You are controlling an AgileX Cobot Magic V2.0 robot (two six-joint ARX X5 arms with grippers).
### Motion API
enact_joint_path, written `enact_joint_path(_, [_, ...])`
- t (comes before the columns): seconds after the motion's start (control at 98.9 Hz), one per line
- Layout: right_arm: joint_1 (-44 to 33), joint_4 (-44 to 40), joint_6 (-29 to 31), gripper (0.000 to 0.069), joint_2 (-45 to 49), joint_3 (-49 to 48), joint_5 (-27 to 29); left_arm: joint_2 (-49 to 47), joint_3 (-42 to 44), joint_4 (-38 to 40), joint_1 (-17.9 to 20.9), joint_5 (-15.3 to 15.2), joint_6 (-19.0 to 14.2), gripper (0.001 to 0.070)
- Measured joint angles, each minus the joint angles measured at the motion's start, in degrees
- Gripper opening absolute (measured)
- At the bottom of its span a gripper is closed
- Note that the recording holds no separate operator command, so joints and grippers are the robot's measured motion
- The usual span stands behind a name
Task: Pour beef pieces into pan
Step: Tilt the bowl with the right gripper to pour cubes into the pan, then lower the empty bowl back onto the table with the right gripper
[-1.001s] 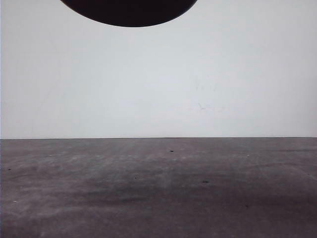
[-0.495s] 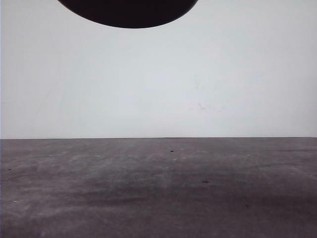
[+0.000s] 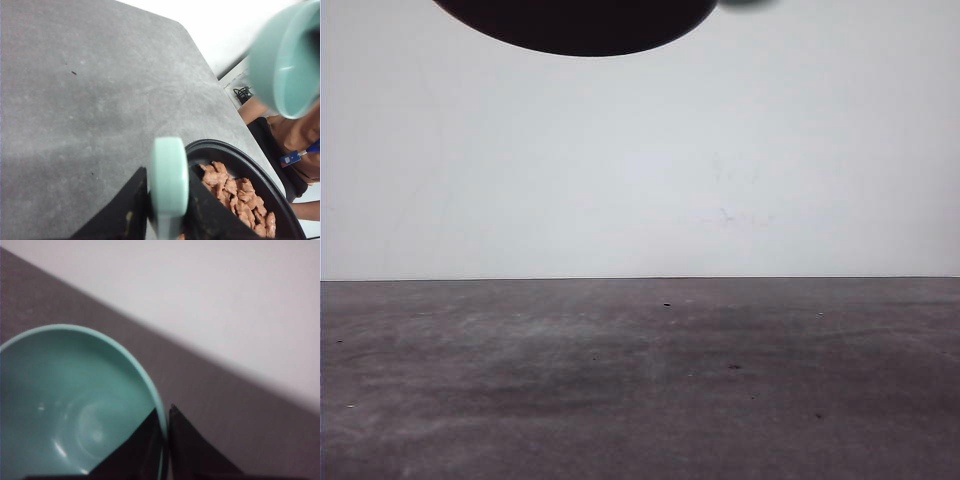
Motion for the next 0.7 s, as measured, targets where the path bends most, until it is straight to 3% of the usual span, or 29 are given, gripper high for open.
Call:
enact_joint_path(0.101, [-9.09, 0.15, 6.58, 0.0014, 0.74, -3.28, -8.02, -0.9, 0.0, 0.24, 0.0, 0.0, 0.31, 0.006])
enact_joint_path(0.263, [-18.25, 3.43, 11.85, 0.0014, 3.85, -11.93, -17.68, -1.9, 0.0, 1.73, 0.0, 0.02, 0.5, 0.006])
enact_joint_path(0.485, [-20.9, 10.29, 16.37, 0.0014, 10.08, -24.61, -20.06, -2.21, 0.0, 2.71, 0.0, 0.0, 0.66, 0.006])
enact_joint_path(0.697, [-21.05, 13.38, 17.92, 0.0014, 16.87, -26.75, -20.52, -2.21, 0.0, 3.13, 0.0, 0.02, 0.72, 0.006])
